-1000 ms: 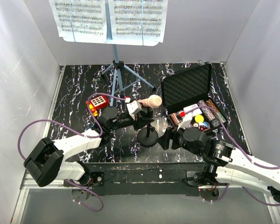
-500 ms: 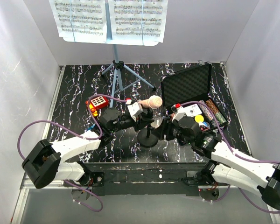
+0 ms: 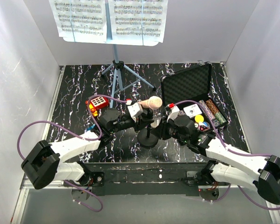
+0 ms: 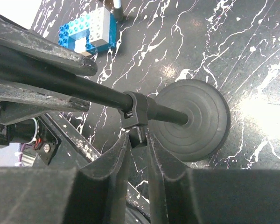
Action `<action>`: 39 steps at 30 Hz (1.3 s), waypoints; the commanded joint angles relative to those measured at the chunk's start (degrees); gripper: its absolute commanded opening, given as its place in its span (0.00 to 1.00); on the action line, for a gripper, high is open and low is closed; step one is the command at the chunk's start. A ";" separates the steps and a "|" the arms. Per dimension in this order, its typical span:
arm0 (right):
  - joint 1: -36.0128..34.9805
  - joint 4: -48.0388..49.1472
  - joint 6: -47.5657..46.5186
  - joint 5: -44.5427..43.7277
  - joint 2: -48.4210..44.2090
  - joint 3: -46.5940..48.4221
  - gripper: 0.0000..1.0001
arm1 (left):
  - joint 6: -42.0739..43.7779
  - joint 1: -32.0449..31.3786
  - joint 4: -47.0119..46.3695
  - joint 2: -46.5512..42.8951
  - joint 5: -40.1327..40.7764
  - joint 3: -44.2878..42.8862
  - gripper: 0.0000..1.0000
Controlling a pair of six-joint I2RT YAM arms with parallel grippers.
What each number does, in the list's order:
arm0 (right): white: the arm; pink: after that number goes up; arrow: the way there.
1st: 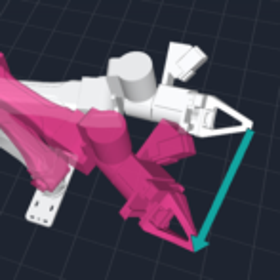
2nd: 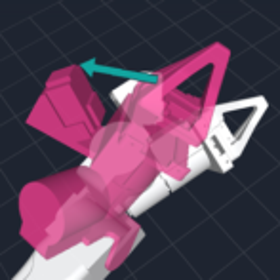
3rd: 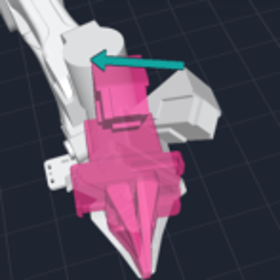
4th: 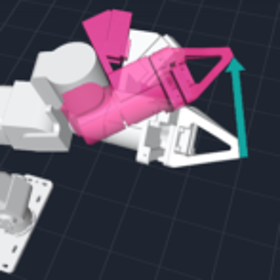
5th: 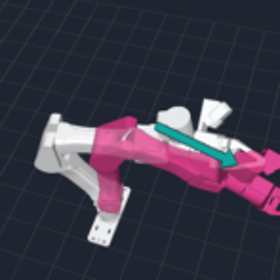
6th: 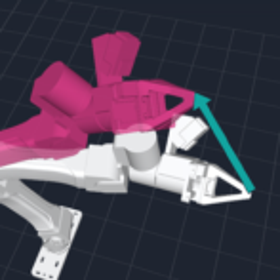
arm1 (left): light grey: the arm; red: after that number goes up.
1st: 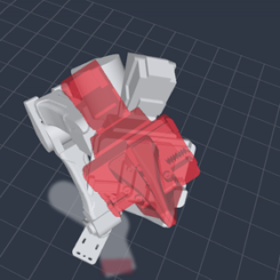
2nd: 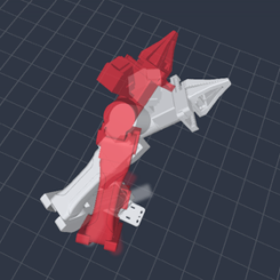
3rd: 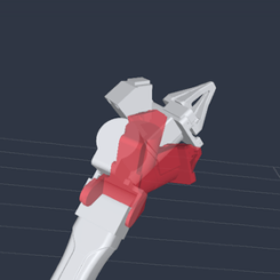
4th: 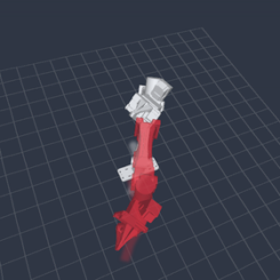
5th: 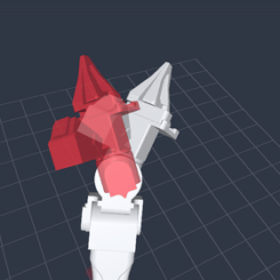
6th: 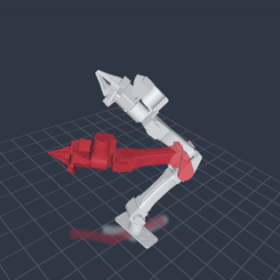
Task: Pack up the instrument practice props
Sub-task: Unscrew the knob on the microphone stand.
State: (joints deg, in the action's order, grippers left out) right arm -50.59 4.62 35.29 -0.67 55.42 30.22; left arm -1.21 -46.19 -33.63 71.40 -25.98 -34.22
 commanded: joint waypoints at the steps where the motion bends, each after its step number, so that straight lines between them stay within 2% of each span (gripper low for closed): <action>1: 0.31 2.50 -3.38 0.23 -0.05 1.95 0.17 | -0.11 -0.56 1.63 -1.70 -0.13 -0.59 0.00; 3: 0.23 1.27 -4.96 -0.73 0.04 2.56 0.02 | -0.10 -0.65 1.90 -1.52 -0.04 -0.76 0.00; 9: -0.73 -1.19 -10.31 -7.14 -0.83 3.88 0.01 | 0.51 -1.09 3.21 -1.70 0.93 -1.11 0.00; 17: -8.64 -0.68 -25.25 -28.49 -1.72 5.03 0.01 | 0.86 -1.27 4.36 -2.23 2.07 -0.76 0.00; 24: -12.95 1.61 -36.68 -39.92 0.92 3.62 0.01 | 0.68 -1.70 6.47 -3.10 2.77 -1.73 0.00; 34: -18.84 11.54 -48.98 -53.73 3.81 -1.65 0.01 | 0.51 -1.88 7.52 -3.02 3.48 -4.10 0.00; 39: -22.44 22.86 -60.05 -60.49 8.47 -4.72 0.01 | 0.77 -1.97 9.02 -1.70 3.30 -5.68 0.00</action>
State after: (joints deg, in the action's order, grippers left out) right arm -72.47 16.84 -11.14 -43.03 60.82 27.94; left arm 1.06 -47.48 -27.46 70.13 -20.88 -36.93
